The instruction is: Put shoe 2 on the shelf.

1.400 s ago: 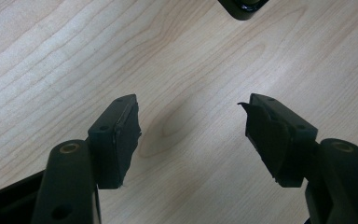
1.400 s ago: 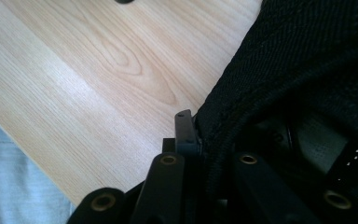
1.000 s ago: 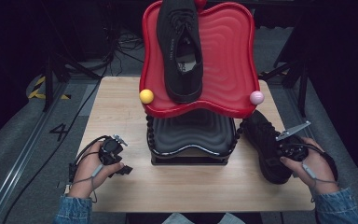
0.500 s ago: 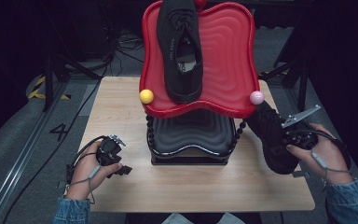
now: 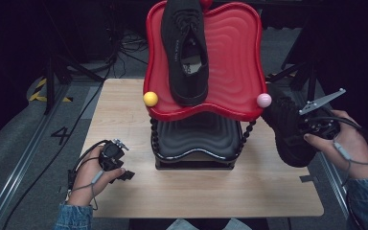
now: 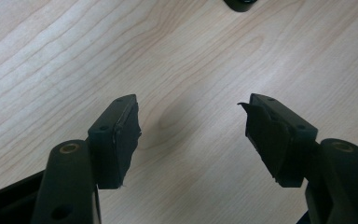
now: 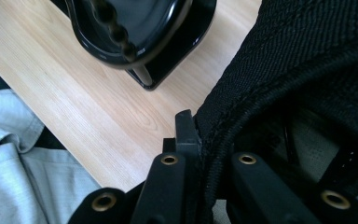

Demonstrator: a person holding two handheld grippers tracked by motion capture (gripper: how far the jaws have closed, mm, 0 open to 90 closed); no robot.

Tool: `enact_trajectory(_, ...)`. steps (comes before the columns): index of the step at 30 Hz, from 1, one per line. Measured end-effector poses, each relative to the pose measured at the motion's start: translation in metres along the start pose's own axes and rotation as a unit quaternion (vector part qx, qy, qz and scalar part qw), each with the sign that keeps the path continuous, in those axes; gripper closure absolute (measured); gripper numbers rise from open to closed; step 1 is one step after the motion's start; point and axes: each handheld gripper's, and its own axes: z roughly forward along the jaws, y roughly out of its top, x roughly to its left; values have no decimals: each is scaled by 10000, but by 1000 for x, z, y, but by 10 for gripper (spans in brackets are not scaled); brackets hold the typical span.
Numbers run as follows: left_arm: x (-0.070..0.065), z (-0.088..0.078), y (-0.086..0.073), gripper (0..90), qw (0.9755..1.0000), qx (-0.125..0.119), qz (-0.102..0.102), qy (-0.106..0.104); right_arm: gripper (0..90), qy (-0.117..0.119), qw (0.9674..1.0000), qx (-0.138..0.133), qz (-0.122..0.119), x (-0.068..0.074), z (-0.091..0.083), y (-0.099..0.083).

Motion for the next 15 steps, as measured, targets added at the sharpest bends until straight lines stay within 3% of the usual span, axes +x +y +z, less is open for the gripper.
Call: enact_trajectory(15, 1, 0, 0, 357, 10000, -41, 42, -23, 871, -95, 9999, -107, -47, 6, -45, 28)
